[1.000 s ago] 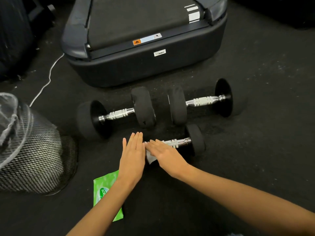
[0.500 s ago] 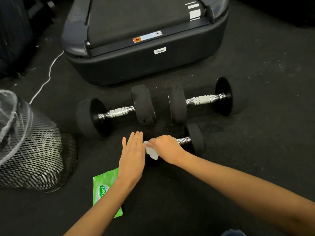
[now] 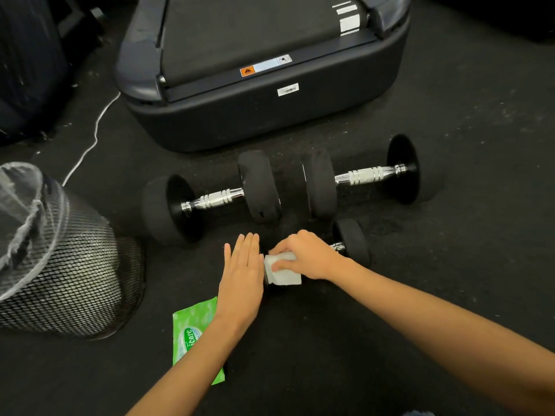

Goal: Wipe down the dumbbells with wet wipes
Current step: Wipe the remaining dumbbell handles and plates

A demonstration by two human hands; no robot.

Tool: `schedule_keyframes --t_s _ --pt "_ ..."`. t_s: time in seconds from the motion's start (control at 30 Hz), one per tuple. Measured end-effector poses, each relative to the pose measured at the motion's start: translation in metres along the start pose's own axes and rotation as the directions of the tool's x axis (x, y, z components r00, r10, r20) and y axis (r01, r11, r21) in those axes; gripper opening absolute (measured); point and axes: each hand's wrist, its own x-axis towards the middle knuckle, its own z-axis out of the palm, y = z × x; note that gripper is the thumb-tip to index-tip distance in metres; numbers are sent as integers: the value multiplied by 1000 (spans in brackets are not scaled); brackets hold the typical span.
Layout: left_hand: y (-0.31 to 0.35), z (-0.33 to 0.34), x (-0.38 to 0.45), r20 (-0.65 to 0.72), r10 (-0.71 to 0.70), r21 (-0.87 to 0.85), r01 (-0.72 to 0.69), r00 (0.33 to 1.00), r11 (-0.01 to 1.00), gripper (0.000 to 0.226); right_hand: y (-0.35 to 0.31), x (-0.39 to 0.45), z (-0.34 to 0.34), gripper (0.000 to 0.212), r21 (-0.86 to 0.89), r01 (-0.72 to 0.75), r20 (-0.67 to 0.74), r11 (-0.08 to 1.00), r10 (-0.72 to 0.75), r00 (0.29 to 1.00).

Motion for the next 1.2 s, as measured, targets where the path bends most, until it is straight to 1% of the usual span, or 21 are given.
schedule_keyframes --t_s 0.07,0.13,0.17,0.23,0.3,0.4,0.47,0.5,0.53,0.57,0.6,0.7,0.77,0.83,0.9,0.97,1.03,1.07,1.13,1.17,1.2 --pt "1 -1 -1 27 12 44 -13 1000 999 54 -5 3 2 37 26 -14 -50 1000 15 999" --pt "-1 -3 2 41 -7 52 4 999 999 48 -2 5 1 34 63 -68 -102 996 74 992" --pt "-1 -4 4 40 -19 48 17 999 999 44 0 2 -1 34 79 -89 -96 993 96 991" --pt "-1 -4 5 35 -27 37 26 999 999 47 3 -2 0 40 50 -59 -47 997 61 997" --pt "-1 -2 4 1 -22 41 22 1000 999 48 0 -3 3 42 -28 -14 -33 1000 13 999" --pt "0 -1 2 -59 -13 25 14 998 1000 40 4 2 1 36 33 -52 -109 998 55 993" --pt "1 -3 1 -82 -7 39 10 997 999 43 10 1 -2 34 79 -67 -58 995 72 996" --pt "1 -3 0 -81 -8 44 11 997 999 47 11 1 -2 38 41 -42 -11 998 42 999" --pt "1 -2 0 -79 -8 48 12 997 999 50 11 1 -1 43 -34 -6 24 999 7 1000" --pt "1 -1 -1 -73 -11 56 15 997 998 50 8 0 2 46 -91 15 38 996 -12 999" --pt "1 -1 -1 -66 -14 64 19 998 998 50 5 1 4 45 -99 23 27 995 -20 999" --pt "1 -1 1 -54 -33 74 37 998 997 50 1 7 5 37 10 -13 -45 1000 13 999" --pt "1 -4 3 -44 -38 83 41 998 996 51 1 11 2 37 77 -36 -67 996 41 997" --pt "1 -4 3 -42 -31 80 34 999 996 52 4 12 -2 39 120 -63 -56 991 71 996" --pt "0 -4 1 -35 -30 75 32 999 997 50 6 9 -6 35 151 -68 -27 986 73 997" --pt "-1 -2 0 -37 -17 83 20 999 996 43 1 5 -8 30 75 -30 6 997 29 1000" --pt "-1 -3 2 -11 -18 91 19 1000 996 50 -5 2 0 29 -90 44 10 995 -44 999" --pt "-2 -3 2 1 -22 97 22 1000 995 53 -8 2 8 31 -158 84 -15 984 -88 996" --pt "-4 -2 4 -6 -4 120 4 1000 993 46 -6 -2 19 36 -268 172 -74 948 -198 977" --pt "-6 -2 4 -7 4 132 -3 1000 991 43 -2 -4 23 41 -323 217 -64 921 -250 966" --pt "-8 -3 5 11 13 136 -14 1000 991 48 4 -8 23 47 -361 258 -44 896 -293 955"
